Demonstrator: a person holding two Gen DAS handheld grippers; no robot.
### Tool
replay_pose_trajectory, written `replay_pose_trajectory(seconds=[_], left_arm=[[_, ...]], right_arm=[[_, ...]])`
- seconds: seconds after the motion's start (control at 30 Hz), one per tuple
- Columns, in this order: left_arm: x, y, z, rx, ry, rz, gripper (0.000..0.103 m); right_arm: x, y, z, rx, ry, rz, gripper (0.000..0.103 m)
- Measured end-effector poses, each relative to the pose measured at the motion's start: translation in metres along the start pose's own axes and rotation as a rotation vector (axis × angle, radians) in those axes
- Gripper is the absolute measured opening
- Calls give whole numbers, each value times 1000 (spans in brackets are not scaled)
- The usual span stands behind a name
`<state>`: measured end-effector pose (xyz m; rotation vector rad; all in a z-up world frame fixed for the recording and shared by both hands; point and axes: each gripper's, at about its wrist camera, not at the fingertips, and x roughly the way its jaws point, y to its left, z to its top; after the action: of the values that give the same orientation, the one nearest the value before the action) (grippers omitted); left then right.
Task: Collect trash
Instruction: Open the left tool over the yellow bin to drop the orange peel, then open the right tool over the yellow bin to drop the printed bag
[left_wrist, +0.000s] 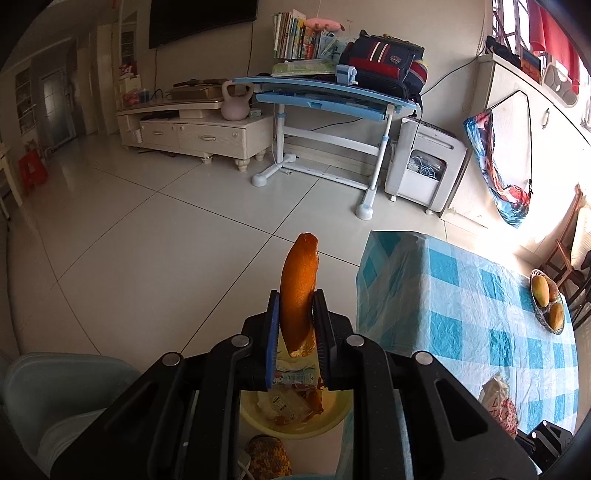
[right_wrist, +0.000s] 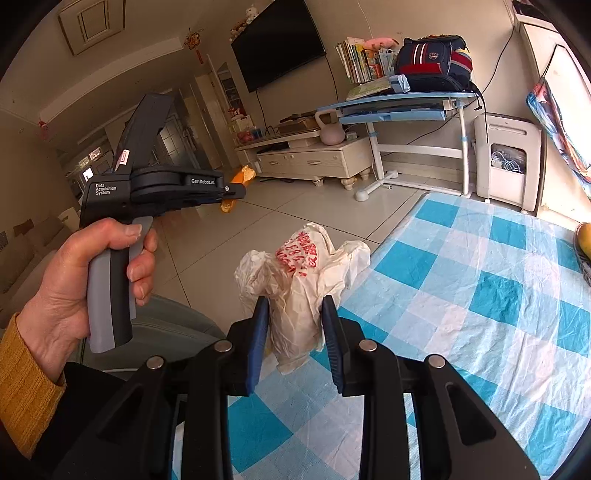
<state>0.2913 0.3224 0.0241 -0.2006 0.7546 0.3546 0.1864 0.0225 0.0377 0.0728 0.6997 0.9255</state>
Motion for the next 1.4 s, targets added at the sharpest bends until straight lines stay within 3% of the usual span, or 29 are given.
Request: replay_pose_trajectory(seconds=[0.37,0.73,0.8,0.87,1.0,1.07,1.4], left_arm=[[17,-10,2,28,25,12,17],[47,1,5,-17,69,32,17],[54,3,4,-30,82,39,23],[60,7,5,-48,101,46,51],[44,16,12,-90,44,64,64],[32,21,17,-115,-4,79,78],[-13,45,30,-255,-153,81,87]], right_arm=[[9,8,5,-4,7,4,30],[21,13,11,-19,24,9,30],[24,13,13,-20,28,7,30],[26,12,13,-19,30,5,31],[30,8,15,-13,39,1,31],[33,8,15,-15,45,-1,31],[65,15,29,-45,88,15,33]])
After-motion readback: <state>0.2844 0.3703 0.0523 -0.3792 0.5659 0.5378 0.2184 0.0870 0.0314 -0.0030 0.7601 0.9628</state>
